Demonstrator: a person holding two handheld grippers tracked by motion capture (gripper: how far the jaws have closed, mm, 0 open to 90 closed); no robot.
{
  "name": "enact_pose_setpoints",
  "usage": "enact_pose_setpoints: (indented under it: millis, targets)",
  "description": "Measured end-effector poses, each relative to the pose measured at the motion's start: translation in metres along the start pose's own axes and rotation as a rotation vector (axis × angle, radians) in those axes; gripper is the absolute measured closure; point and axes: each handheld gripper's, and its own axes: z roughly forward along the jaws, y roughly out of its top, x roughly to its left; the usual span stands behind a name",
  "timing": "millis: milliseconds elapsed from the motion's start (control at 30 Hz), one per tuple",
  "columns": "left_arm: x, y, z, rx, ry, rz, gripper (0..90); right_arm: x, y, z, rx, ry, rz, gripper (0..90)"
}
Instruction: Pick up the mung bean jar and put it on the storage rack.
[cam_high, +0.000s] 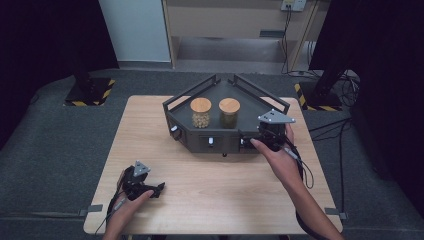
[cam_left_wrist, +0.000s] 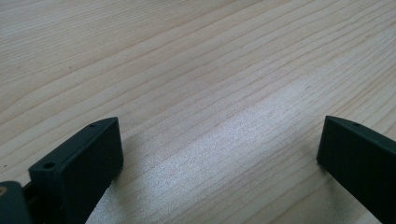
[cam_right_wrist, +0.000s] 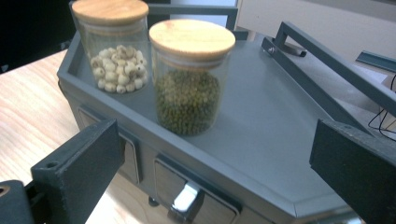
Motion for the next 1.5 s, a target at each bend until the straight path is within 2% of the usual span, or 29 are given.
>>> enact_pose_setpoints:
  millis: [367, 1000, 1200, 1500]
  targets:
    - [0.0, 0.0, 0.0, 0.0, 0.0, 0.0, 0.0, -0.008, -0.013, -0.015, 0.03, 0.0, -0.009, 2.3]
    - [0.0, 0.0, 0.0, -0.001, 0.001, -0.001, 0.0, -0.025, -0.039, -0.046, 0.023, -0.015, 0.057, 2.2]
    - [0.0, 0.0, 0.0, -0.001, 0.002, -0.001, 0.0, -0.03, -0.051, -0.052, 0.021, -0.019, 0.09, 2.1]
    - [-0.001, 0.0, 0.0, -0.001, 0.002, -0.002, 0.0, -0.033, -0.063, -0.06, 0.022, -0.029, 0.11, 1.9]
